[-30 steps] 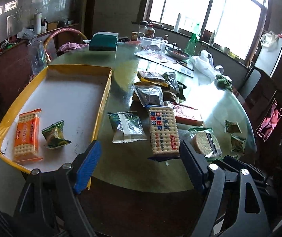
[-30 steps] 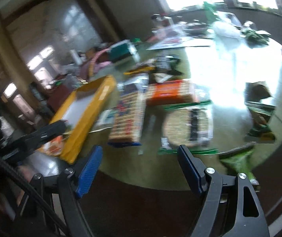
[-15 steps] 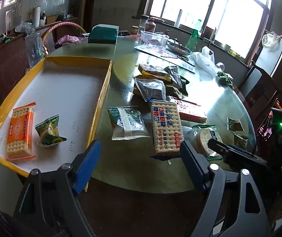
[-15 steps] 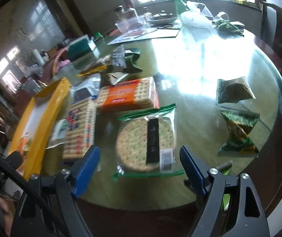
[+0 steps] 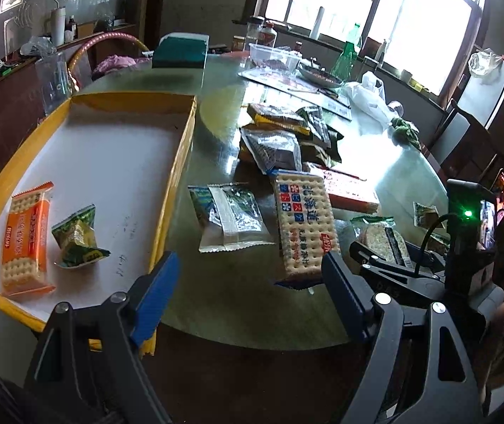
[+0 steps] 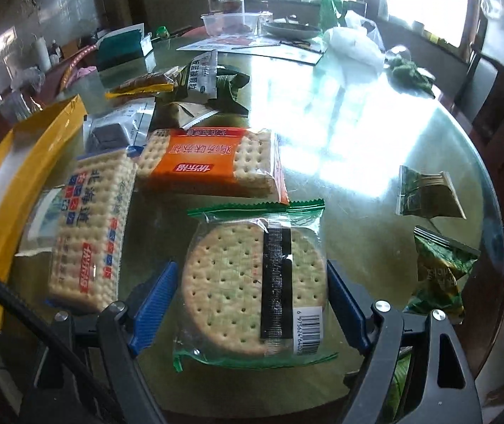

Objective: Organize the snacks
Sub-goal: 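Grasp the blue-and-white cracker pack with left tool while right tool grasps the round cracker pack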

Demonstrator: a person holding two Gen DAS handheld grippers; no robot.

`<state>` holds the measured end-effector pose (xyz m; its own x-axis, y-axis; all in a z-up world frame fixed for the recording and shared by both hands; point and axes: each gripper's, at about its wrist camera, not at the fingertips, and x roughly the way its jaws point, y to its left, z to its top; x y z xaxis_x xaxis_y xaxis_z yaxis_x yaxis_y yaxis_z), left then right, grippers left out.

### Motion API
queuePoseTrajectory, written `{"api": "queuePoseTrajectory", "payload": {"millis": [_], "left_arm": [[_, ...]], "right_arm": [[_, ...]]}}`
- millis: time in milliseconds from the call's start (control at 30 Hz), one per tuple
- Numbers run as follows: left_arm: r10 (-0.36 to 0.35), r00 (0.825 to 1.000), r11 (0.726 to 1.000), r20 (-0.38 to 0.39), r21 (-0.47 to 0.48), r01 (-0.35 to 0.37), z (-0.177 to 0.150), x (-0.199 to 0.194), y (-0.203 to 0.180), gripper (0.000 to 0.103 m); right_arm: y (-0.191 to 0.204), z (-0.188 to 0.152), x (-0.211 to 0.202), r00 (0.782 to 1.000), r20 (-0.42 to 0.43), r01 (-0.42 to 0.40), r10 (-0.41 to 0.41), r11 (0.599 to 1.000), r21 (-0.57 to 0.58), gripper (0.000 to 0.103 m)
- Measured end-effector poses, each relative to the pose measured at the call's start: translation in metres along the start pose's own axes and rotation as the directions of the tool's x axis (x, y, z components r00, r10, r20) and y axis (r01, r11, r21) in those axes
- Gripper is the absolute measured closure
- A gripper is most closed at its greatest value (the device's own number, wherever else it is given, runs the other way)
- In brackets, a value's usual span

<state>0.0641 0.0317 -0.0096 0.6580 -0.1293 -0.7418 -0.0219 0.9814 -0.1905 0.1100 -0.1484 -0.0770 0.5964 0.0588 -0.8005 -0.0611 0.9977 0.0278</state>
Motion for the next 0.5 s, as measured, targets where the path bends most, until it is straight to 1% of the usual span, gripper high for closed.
{"api": "queuePoseTrajectory", "payload": {"millis": [100,133,167,367,500], "left_arm": [[0.005,1.000,1.000,-0.019,0.002,-0.005,-0.002,0.006,-0.001,0.021],[0.007,1.000,1.000,-0.025,0.005,-0.007,-0.002,0.008,-0.002,0.021],[0.005,1.000,1.000,-0.028,0.008,-0.005,-0.002,0.010,-0.003,0.021],[-0.004,0.998,1.000,-0.067,0.023,0.005,0.001,0.026,-0.012,0.021],[-0.040,0.991,0.999,-0.129,0.032,0.044,0.007,0.043,-0.020,0.021]], "right_arm": [[-0.001,0.000,-0.002,1.000,0.001,-0.005,0.005,1.000,-0.011,0.021],[-0.002,-0.001,-0.004,1.000,0.003,-0.008,0.008,1.000,-0.016,0.026],[-0.002,-0.002,-0.005,1.000,0.007,-0.013,0.013,1.000,-0.018,0.027],[0.000,0.000,-0.004,0.999,0.017,-0.043,0.043,0.999,-0.033,0.027],[0.002,-0.002,-0.004,0.998,0.031,-0.045,0.046,0.998,-0.048,0.027]]}}
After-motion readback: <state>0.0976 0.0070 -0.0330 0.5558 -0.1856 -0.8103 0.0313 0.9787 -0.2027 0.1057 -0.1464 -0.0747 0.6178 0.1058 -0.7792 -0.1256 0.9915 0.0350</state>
